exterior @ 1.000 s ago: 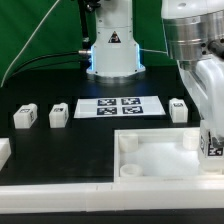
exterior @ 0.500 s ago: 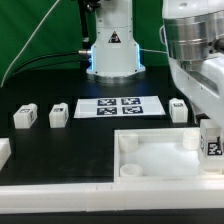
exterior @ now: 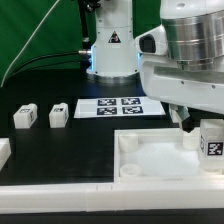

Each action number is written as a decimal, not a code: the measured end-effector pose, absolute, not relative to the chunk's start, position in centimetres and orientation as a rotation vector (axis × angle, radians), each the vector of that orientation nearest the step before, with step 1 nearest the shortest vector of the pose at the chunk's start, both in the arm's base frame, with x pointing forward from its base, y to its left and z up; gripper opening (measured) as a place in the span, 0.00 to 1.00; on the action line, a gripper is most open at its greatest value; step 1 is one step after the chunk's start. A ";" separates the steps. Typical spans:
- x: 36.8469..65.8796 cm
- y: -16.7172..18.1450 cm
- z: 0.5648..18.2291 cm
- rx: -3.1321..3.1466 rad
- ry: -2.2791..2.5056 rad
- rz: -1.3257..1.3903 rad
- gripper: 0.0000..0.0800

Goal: Assemble one leg

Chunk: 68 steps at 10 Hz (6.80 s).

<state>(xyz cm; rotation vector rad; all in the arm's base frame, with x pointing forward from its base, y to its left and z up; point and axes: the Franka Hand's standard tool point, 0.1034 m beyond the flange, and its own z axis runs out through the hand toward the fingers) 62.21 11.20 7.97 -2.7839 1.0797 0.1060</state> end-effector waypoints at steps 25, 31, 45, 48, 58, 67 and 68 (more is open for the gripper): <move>62.0 11.1 7.7 -2.544 1.639 0.110 0.36; 62.1 11.1 7.7 -2.144 2.139 0.157 0.49; 62.1 11.1 7.8 -2.996 0.561 0.047 0.81; 62.1 11.1 7.8 -3.064 0.221 0.024 0.81; 62.1 10.9 7.7 -3.050 0.313 0.001 0.36; 62.0 11.3 7.6 -2.573 1.617 0.074 0.37; 62.1 11.2 7.6 -2.466 1.762 0.094 0.37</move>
Offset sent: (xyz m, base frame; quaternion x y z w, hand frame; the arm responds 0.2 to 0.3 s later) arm 0.0054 0.0017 0.0017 -0.0179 0.0038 -0.2900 0.9568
